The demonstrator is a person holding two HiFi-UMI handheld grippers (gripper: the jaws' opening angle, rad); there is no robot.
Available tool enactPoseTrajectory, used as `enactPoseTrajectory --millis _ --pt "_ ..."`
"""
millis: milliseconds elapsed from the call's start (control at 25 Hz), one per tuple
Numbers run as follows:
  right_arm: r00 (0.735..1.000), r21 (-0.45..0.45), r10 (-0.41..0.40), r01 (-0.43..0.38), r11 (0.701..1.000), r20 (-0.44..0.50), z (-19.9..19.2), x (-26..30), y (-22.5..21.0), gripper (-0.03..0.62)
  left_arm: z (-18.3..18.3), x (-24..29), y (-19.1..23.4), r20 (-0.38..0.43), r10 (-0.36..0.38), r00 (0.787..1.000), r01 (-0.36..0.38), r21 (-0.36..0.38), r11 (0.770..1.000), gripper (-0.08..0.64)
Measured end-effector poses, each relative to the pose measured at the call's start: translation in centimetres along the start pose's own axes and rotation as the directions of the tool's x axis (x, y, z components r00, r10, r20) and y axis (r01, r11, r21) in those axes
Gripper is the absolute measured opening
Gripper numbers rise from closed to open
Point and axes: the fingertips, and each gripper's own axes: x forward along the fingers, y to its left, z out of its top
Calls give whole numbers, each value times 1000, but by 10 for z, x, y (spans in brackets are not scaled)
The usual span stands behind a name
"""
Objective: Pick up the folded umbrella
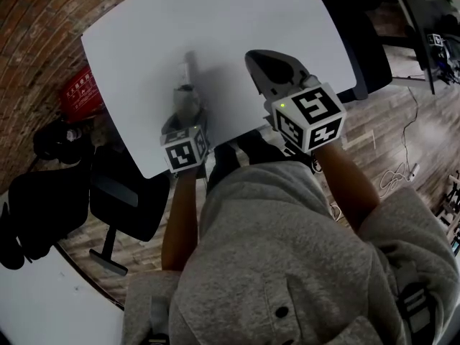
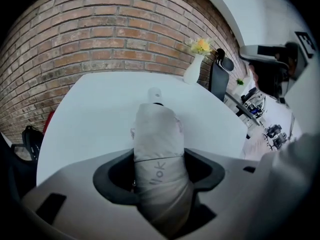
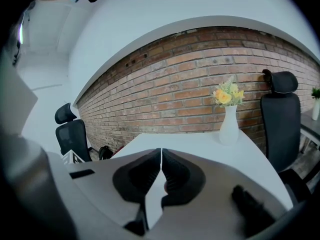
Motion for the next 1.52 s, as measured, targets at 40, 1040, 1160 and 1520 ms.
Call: enactPoseTrajectory --millis 40,1040,1160,1520 --pt "1000 -1 -2 2 1000 3 1 -2 0 25 2 -3 0 8 -1 1000 1 -3 1000 284" --pt "992 -75 -13 23 997 125 51 -49 17 26 117 -157 -13 415 12 910 -38 53 998 284" --pt "990 -80 -17 29 996 142 58 -57 18 25 131 -180 -15 465 9 885 -40 56 998 284" --pt "980 -38 -59 68 997 191 71 -82 6 25 163 -243 -20 611 28 791 -87 66 994 284"
